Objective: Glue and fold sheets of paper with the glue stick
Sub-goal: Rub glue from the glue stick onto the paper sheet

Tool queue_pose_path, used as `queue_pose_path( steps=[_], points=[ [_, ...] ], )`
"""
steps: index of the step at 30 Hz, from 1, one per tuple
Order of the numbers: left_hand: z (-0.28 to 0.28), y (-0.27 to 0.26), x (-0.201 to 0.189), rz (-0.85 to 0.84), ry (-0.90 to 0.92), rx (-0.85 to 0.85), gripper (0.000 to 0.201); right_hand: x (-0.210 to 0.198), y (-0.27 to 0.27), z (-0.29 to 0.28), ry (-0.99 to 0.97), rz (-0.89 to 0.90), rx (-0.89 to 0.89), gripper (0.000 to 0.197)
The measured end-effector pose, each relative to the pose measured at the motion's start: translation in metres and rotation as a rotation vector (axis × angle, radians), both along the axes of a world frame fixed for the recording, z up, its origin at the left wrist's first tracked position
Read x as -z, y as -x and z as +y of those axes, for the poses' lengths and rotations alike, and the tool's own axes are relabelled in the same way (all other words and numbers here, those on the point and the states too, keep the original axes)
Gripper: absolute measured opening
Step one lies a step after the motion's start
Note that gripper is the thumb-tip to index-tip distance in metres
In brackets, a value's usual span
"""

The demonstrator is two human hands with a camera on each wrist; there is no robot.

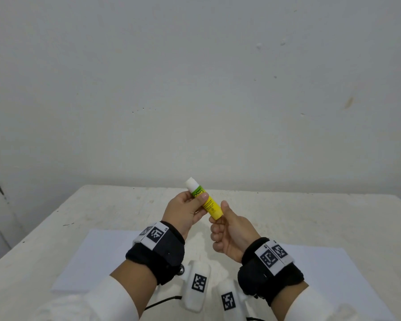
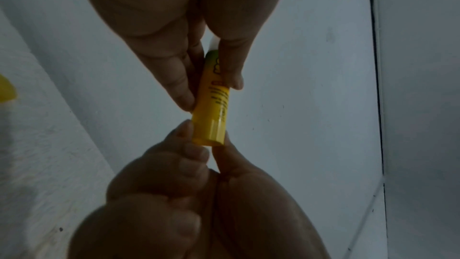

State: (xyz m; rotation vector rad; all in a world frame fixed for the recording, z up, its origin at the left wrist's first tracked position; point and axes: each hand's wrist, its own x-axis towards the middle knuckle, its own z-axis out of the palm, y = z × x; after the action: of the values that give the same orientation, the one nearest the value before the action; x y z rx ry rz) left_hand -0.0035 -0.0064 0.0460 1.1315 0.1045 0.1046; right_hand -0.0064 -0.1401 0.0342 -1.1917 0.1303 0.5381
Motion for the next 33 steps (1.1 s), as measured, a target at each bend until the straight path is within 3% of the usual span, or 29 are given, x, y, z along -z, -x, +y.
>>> queue_pose_path(
  steps=[4,7,10,12,18,21,25,27,30,33],
  points=[
    [-0.004,-0.004,-0.001,0.052,-0.182,0.008,0.018,-0.010,0.000,-0.025,0.314,-0.080,-0.083,0.041],
    [-0.012,-0.015,0.000,0.102,-0.368,0.033,0.019,-0.022,0.000,-0.059,0.849,-0.299,-0.178,0.031],
    [-0.023,-0.032,0.009,0.164,-0.552,0.045,0.028,-0.027,0.008,-0.087,1.411,-0.435,-0.406,0.048],
    [-0.031,-0.043,0.014,0.187,-0.684,0.053,0.027,-0.025,0.016,-0.095,1.611,-0.409,-0.582,0.063],
    [-0.043,-0.073,0.026,0.258,-0.970,0.065,0.027,-0.006,0.029,-0.109,1.733,-0.330,-0.865,0.075],
    [-0.042,-0.078,0.032,0.306,-0.992,0.069,0.023,-0.001,0.032,-0.112,1.715,-0.327,-0.875,0.078],
    [-0.043,-0.079,0.041,0.347,-0.996,0.042,0.042,0.005,0.035,-0.116,1.712,-0.344,-0.872,0.084],
    [-0.045,-0.077,0.039,0.350,-1.017,0.054,0.042,0.008,0.036,-0.115,1.715,-0.356,-0.872,0.085],
    [-0.046,-0.072,0.033,0.390,-1.086,0.104,0.033,0.011,0.038,-0.114,1.707,-0.358,-0.871,0.080],
    [-0.047,-0.061,0.028,0.511,-1.120,0.145,0.046,0.012,0.041,-0.115,1.694,-0.366,-0.846,0.072]
  ],
)
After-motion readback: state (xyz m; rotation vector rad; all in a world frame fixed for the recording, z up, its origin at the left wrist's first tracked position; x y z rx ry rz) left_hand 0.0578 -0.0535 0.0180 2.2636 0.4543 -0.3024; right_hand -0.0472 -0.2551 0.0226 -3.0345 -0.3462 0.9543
